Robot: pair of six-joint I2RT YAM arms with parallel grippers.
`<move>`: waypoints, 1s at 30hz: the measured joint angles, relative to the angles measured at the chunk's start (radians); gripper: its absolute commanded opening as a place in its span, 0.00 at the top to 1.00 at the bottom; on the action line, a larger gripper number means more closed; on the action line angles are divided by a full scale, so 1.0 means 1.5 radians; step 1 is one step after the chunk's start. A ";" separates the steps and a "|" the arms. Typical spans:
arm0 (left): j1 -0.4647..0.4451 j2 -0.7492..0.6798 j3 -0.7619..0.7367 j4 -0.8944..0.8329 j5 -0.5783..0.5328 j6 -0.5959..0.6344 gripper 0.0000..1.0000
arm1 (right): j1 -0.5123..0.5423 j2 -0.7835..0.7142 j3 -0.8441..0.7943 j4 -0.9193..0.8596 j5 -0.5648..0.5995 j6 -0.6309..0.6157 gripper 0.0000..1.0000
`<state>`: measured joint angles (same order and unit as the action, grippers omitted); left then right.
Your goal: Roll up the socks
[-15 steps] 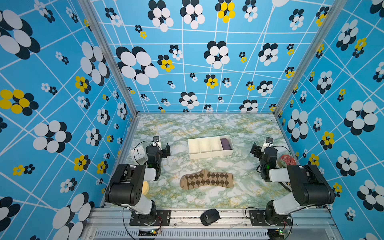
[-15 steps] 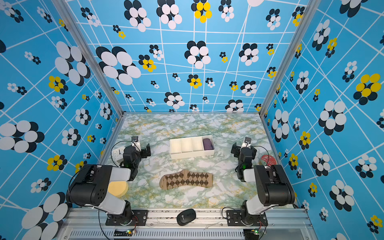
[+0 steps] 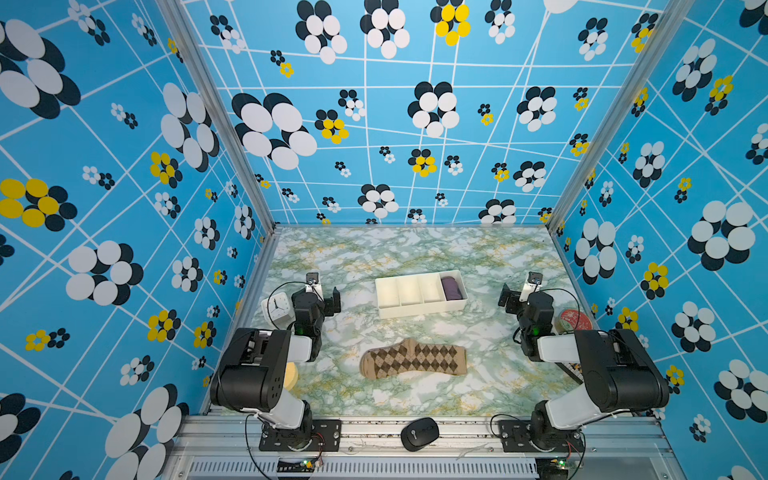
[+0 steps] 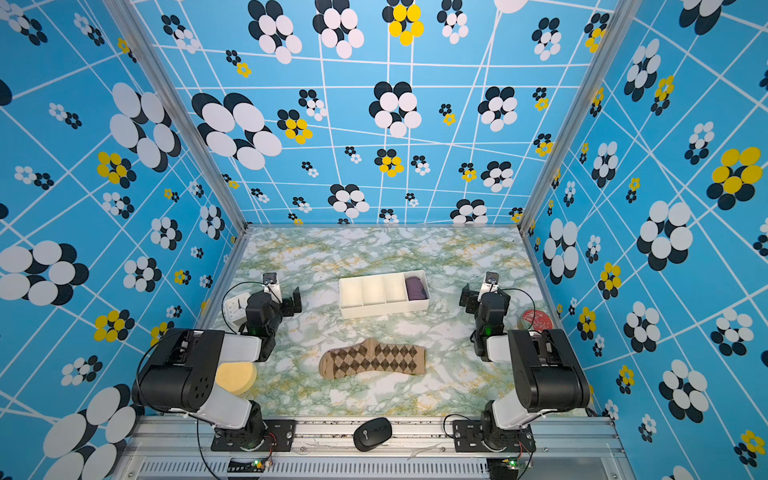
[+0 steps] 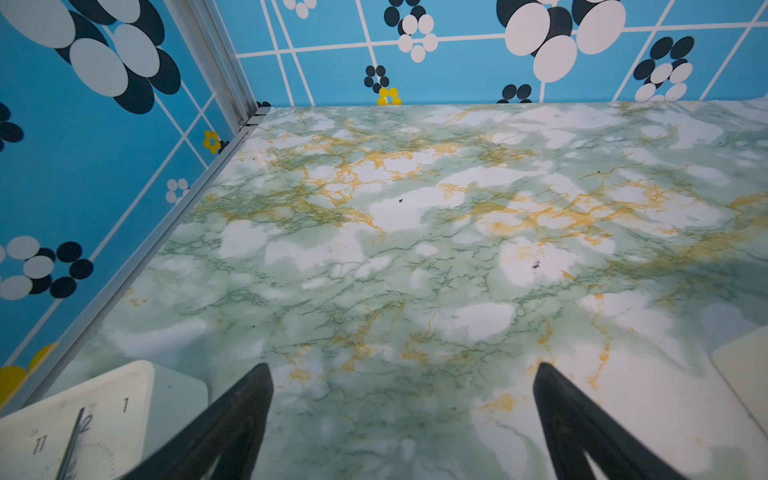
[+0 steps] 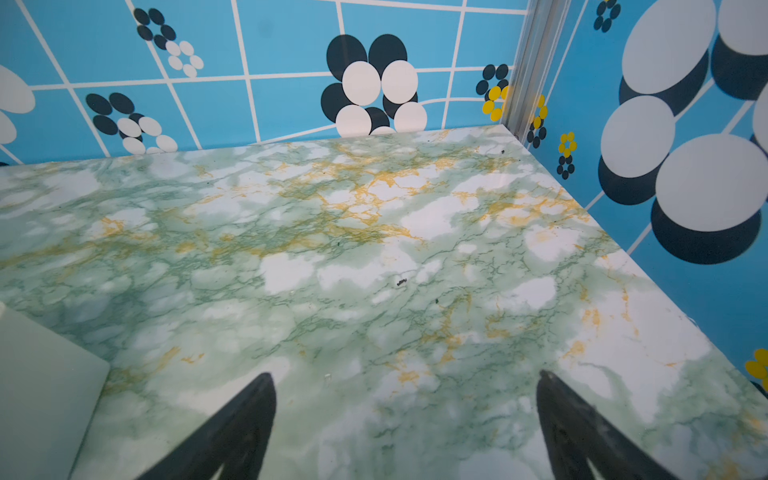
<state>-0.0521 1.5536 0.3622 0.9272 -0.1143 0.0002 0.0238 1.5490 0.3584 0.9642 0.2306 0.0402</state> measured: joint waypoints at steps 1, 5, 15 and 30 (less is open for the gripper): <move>0.003 0.000 0.000 -0.003 0.007 0.000 0.01 | 0.000 0.000 0.000 -0.002 -0.001 0.000 0.01; 0.011 0.000 0.002 -0.014 0.038 0.000 0.09 | 0.000 0.000 0.000 -0.009 -0.003 0.000 0.01; 0.000 -0.142 0.133 -0.275 0.061 -0.016 0.22 | 0.001 -0.231 0.077 -0.283 -0.013 0.032 0.10; -0.358 -0.431 0.249 -0.763 -0.054 -0.152 0.47 | 0.146 -0.448 0.212 -0.934 -0.243 0.261 0.61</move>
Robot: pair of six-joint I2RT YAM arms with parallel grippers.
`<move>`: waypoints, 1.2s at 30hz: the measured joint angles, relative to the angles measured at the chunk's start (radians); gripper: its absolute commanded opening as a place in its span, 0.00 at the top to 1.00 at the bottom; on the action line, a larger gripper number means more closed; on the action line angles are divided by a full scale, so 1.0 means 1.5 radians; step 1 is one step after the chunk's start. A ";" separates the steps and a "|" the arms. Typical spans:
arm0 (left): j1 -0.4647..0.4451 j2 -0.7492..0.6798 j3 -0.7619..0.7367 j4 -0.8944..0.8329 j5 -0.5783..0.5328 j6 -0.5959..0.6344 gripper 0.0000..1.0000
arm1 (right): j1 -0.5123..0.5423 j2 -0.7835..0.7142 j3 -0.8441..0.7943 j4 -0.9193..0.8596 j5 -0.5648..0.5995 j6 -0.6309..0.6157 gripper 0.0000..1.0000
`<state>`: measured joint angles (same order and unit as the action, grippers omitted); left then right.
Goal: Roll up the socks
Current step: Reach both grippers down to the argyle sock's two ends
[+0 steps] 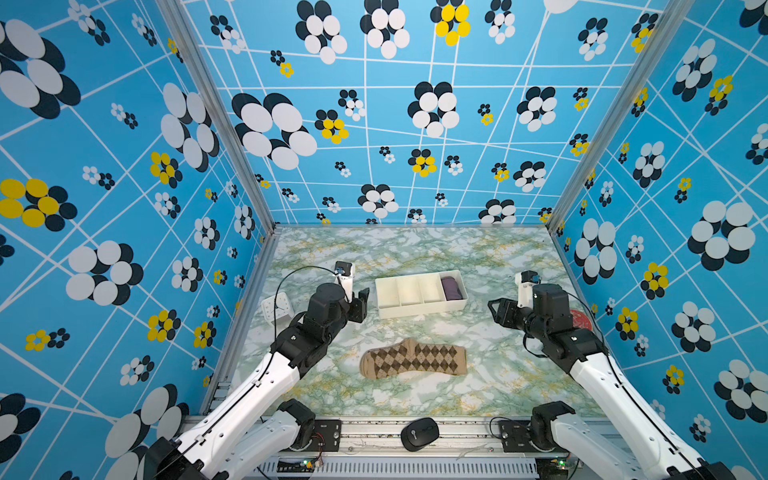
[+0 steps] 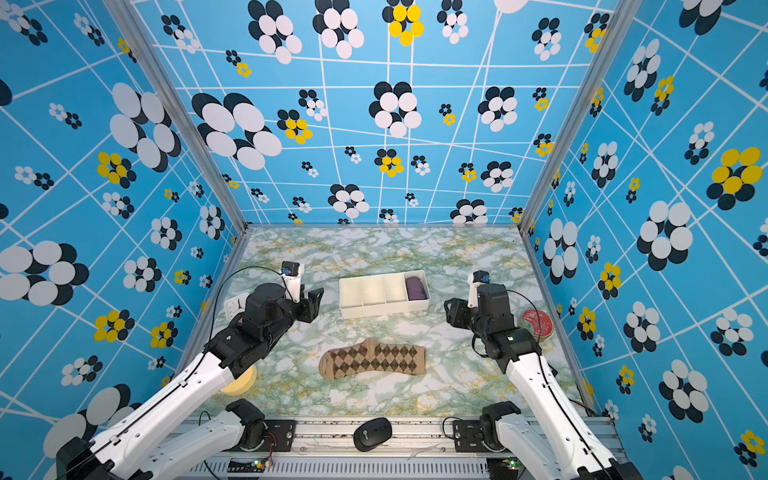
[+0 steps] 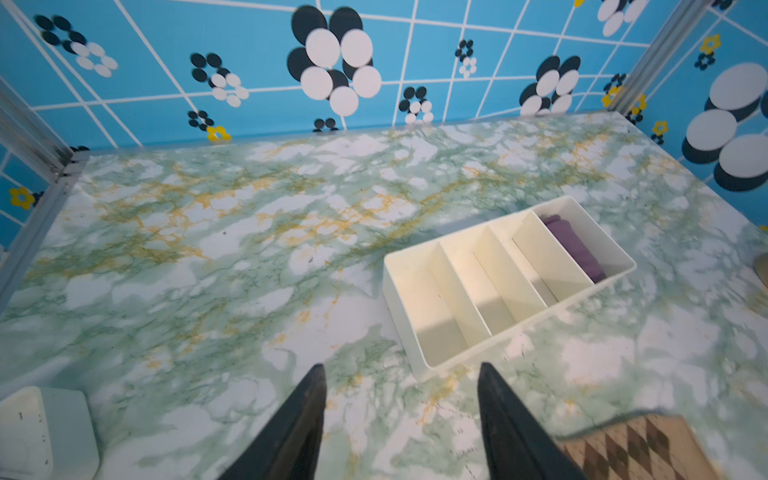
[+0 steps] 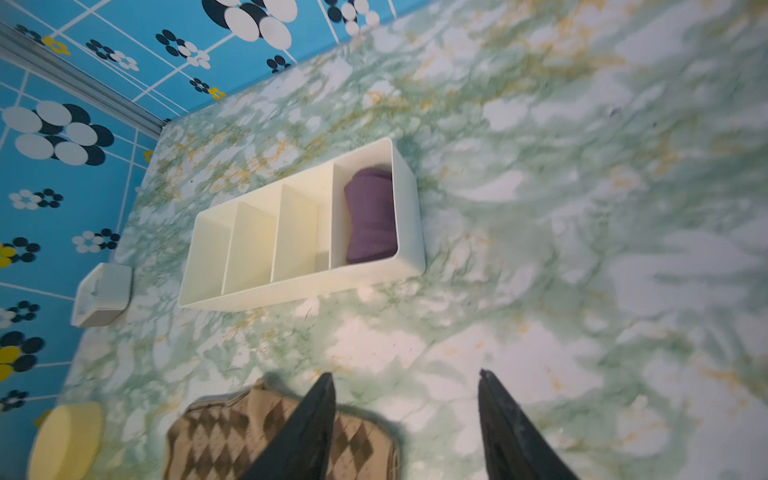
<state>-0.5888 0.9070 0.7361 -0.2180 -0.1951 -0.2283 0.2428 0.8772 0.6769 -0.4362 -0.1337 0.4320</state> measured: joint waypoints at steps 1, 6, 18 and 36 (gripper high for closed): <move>-0.022 -0.001 0.000 -0.022 -0.006 -0.009 0.49 | 0.010 -0.004 -0.005 -0.017 -0.004 0.017 0.64; -0.124 0.027 -0.001 -0.070 -0.029 -0.048 0.56 | 0.053 -0.007 -0.082 -0.056 -0.015 0.101 0.79; -0.201 0.245 0.022 -0.064 0.003 -0.103 0.62 | 0.126 0.094 -0.129 -0.028 -0.038 0.179 0.88; -0.262 0.458 0.130 0.060 0.136 -0.153 0.66 | 0.177 0.187 -0.128 0.008 -0.017 0.192 0.90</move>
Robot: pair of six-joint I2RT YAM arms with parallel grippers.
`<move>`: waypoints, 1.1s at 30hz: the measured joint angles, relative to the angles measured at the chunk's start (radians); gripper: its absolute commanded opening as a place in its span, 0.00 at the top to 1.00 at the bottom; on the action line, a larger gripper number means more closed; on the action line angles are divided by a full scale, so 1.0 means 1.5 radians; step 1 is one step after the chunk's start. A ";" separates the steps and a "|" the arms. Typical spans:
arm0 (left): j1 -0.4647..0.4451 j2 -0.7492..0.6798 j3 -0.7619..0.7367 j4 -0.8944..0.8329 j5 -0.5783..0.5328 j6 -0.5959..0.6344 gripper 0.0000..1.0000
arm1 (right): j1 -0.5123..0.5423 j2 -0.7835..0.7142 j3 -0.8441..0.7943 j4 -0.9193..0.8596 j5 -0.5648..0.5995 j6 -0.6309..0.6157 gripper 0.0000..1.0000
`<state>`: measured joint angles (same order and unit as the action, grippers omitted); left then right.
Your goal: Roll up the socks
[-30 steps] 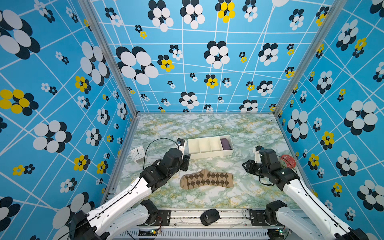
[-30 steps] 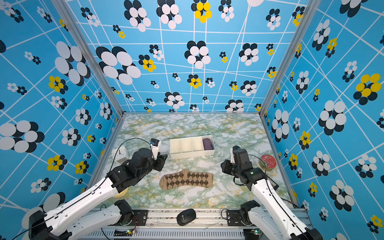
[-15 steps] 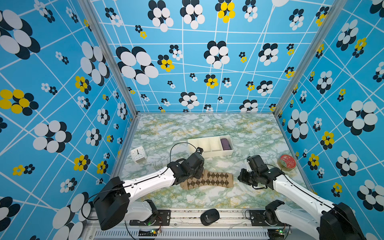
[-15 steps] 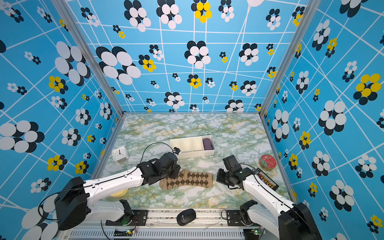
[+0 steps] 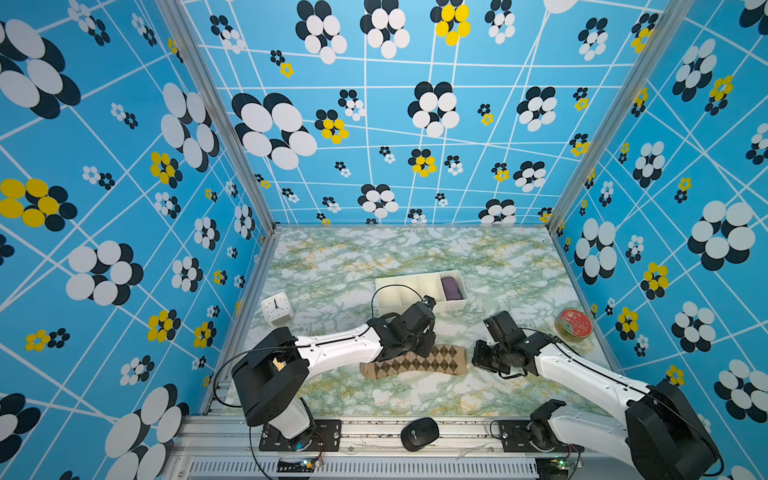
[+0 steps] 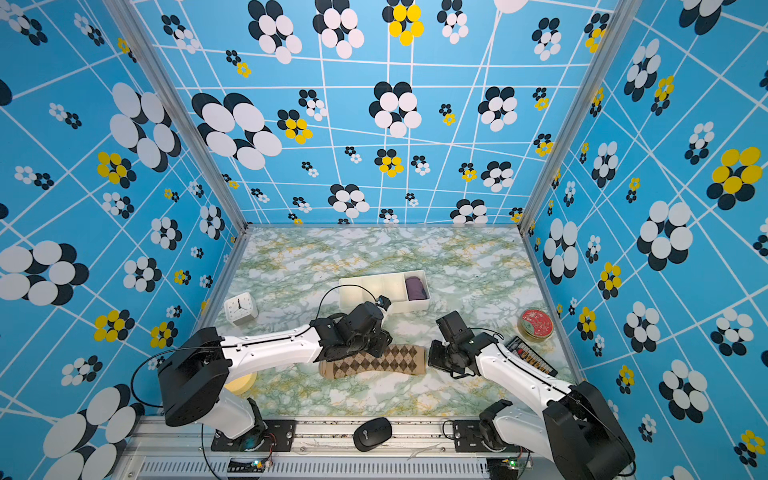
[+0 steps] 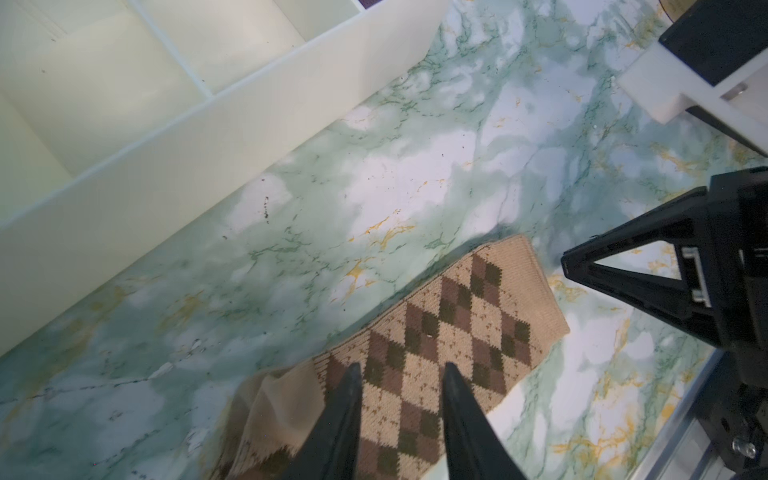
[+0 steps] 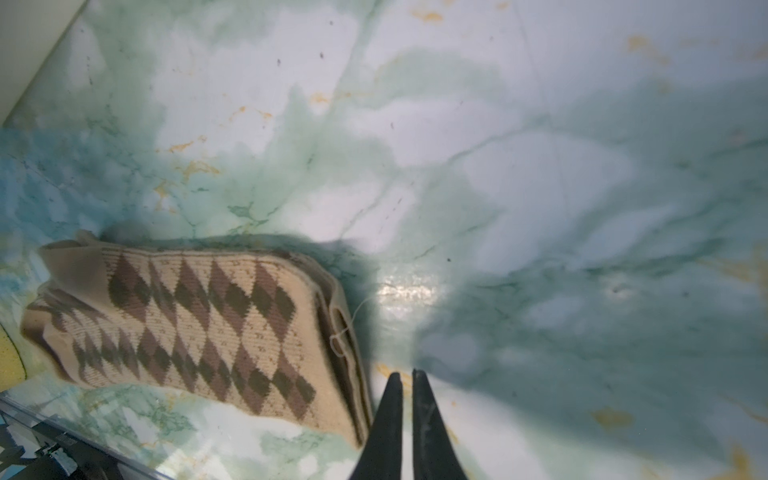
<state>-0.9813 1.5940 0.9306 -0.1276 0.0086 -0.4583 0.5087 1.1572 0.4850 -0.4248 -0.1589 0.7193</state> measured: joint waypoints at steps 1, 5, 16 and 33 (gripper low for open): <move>-0.001 0.004 0.000 0.004 0.005 -0.003 0.66 | 0.001 0.001 0.000 0.003 0.000 0.000 0.90; -0.009 0.013 0.000 0.019 0.033 -0.016 0.67 | 0.004 0.006 0.000 0.017 0.000 0.002 0.91; -0.036 0.076 0.019 0.030 0.085 -0.034 0.75 | 0.011 0.039 0.000 0.050 -0.001 0.005 0.91; -0.036 0.123 0.036 0.020 0.107 -0.037 0.80 | 0.018 0.052 0.000 0.097 -0.025 0.015 0.91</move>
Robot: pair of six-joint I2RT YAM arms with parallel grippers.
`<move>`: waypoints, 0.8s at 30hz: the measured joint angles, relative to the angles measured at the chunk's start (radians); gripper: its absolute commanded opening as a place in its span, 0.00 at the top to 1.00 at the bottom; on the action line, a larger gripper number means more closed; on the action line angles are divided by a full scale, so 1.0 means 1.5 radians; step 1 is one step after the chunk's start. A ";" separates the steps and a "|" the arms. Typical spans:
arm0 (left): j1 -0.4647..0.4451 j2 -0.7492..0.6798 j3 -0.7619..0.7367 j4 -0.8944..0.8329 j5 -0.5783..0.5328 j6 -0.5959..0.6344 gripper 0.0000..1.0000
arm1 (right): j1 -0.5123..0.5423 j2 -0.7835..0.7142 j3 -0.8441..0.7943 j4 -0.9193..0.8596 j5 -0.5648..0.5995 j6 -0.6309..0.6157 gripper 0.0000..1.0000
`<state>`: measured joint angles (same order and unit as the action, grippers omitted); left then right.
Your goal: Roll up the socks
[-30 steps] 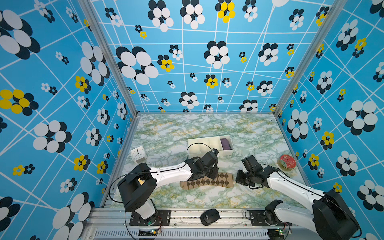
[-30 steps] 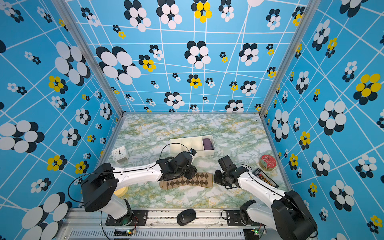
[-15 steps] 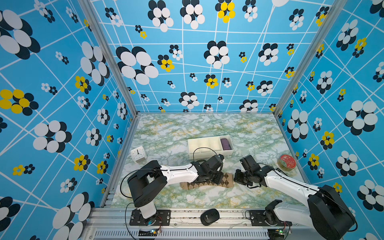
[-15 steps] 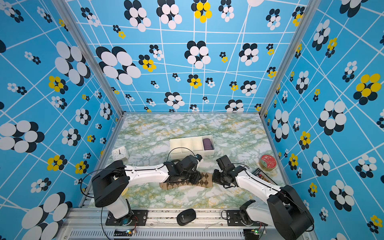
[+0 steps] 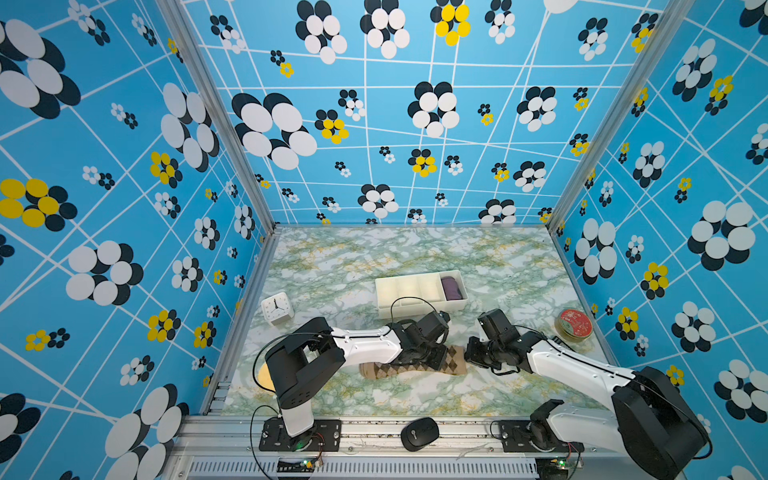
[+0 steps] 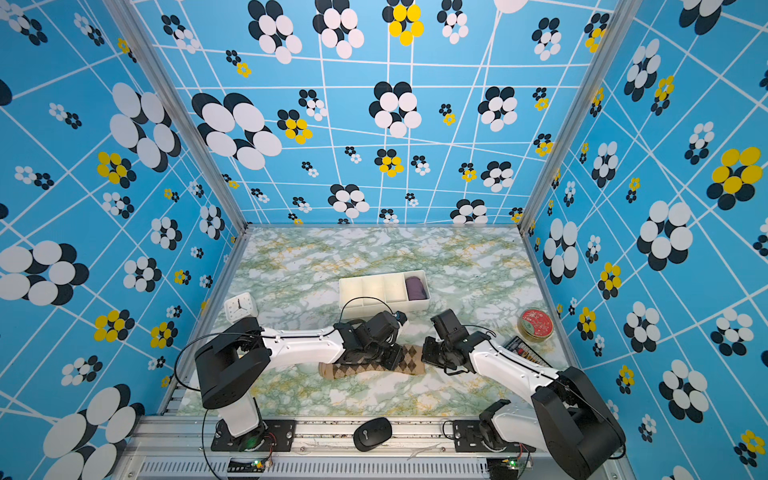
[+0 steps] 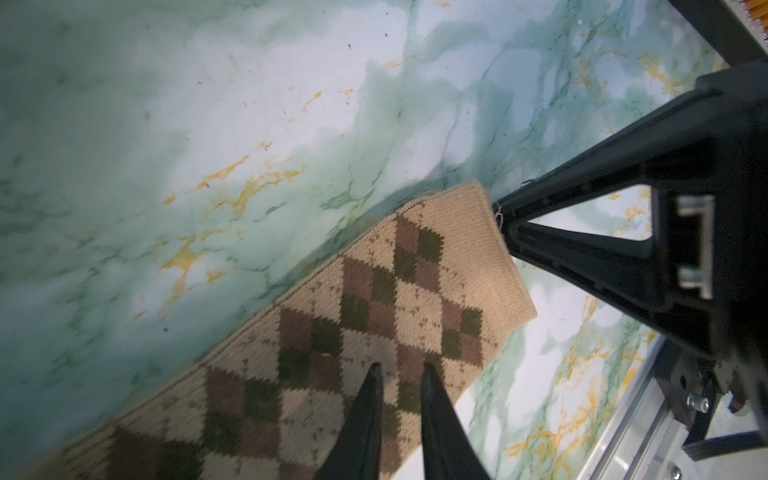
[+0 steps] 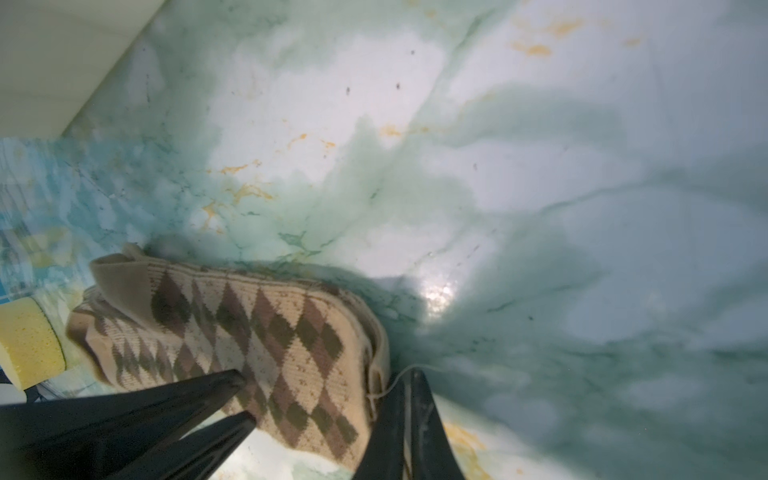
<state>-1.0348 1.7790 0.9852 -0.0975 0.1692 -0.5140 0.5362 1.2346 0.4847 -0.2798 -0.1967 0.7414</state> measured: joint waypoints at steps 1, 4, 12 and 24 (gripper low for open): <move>0.000 0.001 0.000 -0.003 0.000 0.000 0.80 | 0.000 -0.001 0.000 0.001 -0.002 0.000 0.91; 0.001 0.001 0.000 -0.005 0.000 0.000 0.81 | 0.000 -0.008 0.000 0.002 -0.011 0.000 0.91; 0.010 0.001 0.000 -0.007 0.000 0.000 0.81 | 0.013 -0.015 0.000 0.023 -0.034 0.002 0.91; 0.021 0.001 0.000 -0.007 0.001 0.000 0.81 | 0.026 0.005 0.000 0.063 -0.062 0.007 0.91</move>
<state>-1.0035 1.7798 0.9852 -0.1085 0.1699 -0.5144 0.5758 1.2415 0.4850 -0.1856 -0.2901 0.7525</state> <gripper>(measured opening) 0.190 0.088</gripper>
